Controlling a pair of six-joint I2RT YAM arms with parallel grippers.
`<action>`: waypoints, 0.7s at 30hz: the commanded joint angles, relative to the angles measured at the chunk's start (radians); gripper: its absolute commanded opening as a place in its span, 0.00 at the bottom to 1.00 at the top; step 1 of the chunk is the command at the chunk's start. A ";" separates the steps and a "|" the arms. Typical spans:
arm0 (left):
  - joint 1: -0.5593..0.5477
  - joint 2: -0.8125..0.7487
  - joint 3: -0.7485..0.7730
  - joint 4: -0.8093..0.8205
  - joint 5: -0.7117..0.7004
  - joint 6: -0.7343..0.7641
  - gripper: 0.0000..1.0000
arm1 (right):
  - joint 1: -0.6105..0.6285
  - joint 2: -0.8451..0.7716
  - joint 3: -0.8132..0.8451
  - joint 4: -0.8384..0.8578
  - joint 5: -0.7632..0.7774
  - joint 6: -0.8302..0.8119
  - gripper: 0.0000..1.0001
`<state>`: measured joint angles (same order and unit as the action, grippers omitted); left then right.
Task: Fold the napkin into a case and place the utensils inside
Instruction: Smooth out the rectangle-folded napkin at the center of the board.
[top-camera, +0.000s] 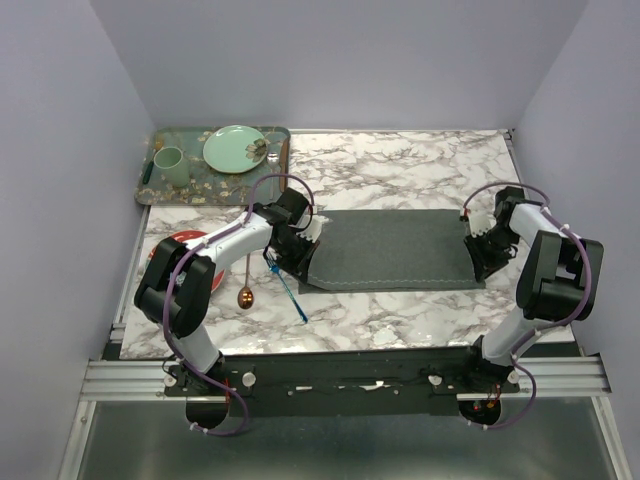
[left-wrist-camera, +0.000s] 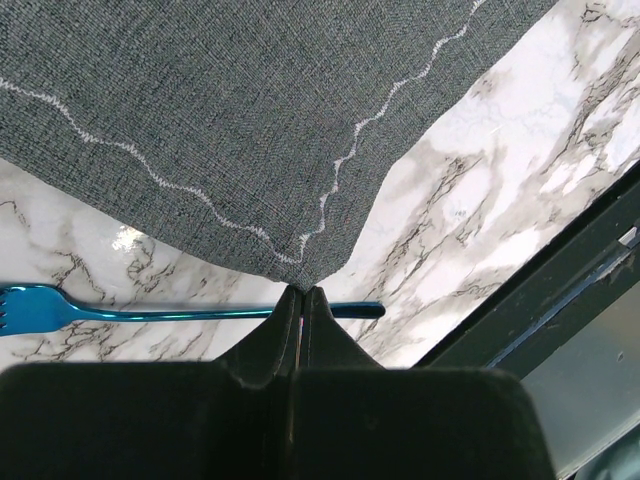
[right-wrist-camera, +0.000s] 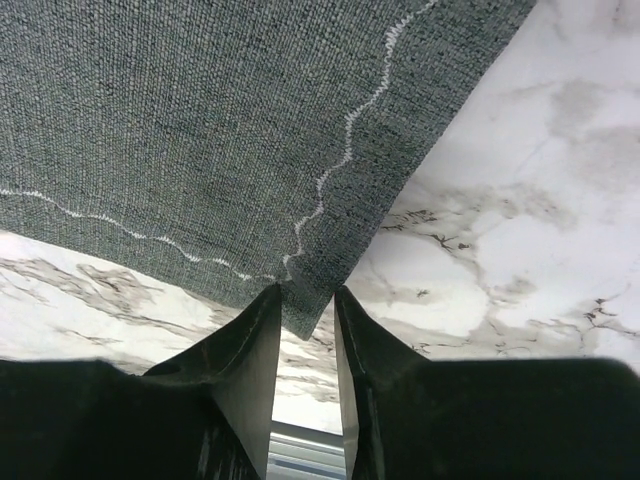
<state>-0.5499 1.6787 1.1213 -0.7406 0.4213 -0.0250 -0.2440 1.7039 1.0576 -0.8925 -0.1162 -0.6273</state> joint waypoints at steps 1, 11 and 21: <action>0.002 -0.010 -0.009 0.017 0.025 -0.004 0.00 | -0.003 -0.023 0.030 -0.033 0.006 0.008 0.31; 0.007 -0.030 0.000 0.010 0.036 -0.007 0.00 | -0.003 -0.036 0.050 -0.057 0.007 0.000 0.01; 0.008 -0.088 0.006 -0.022 0.043 0.002 0.00 | -0.024 -0.053 0.084 -0.065 0.038 -0.023 0.01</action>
<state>-0.5434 1.6253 1.1202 -0.7429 0.4316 -0.0273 -0.2493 1.6592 1.1172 -0.9401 -0.1146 -0.6300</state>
